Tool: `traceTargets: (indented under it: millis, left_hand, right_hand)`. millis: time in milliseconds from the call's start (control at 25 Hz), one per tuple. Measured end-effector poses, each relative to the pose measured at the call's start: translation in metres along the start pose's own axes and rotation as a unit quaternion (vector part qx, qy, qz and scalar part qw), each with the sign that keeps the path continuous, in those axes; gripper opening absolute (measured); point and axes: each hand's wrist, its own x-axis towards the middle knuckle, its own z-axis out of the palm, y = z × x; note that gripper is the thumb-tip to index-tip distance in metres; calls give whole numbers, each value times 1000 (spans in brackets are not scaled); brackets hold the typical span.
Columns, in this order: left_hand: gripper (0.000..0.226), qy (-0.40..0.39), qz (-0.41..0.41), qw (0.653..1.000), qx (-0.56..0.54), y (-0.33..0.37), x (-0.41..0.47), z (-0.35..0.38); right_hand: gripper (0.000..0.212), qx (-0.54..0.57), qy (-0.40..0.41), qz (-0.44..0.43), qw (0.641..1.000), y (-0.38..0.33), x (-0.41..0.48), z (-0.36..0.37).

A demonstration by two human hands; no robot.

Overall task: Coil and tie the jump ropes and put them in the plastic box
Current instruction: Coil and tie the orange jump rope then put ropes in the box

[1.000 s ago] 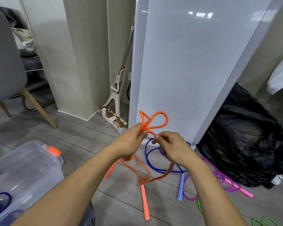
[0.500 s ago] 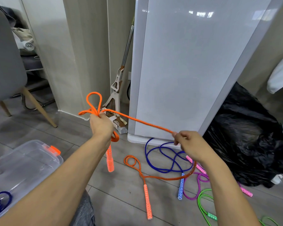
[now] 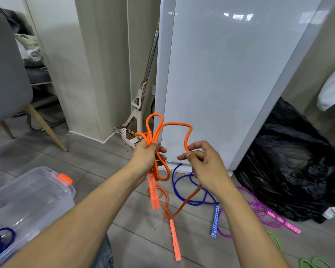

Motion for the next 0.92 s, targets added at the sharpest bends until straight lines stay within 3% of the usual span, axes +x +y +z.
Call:
traceTargets:
  millis: [200, 400, 680, 760, 920]
  left_hand:
    - [19, -58, -12, 998, 13, 3, -11, 5]
    - [25, -124, -30, 992, -7, -7, -15, 13]
    - [24, -148, -39, 988, 11, -19, -14, 15]
    - [20, -132, -42, 990, -7, -19, -14, 17]
    - [12, -29, 0, 994, -103, -6, -7, 16]
  right_hand:
    - [6, -25, 101, -39, 994, -2, -3, 8]
    - [22, -88, 42, -36, 995, 5, -2, 25]
    - [10, -93, 62, -14, 994, 12, -2, 28]
    - [10, -89, 56, -22, 994, 10, -2, 25]
    - [14, -106, 10, -29, 994, 5, -5, 24]
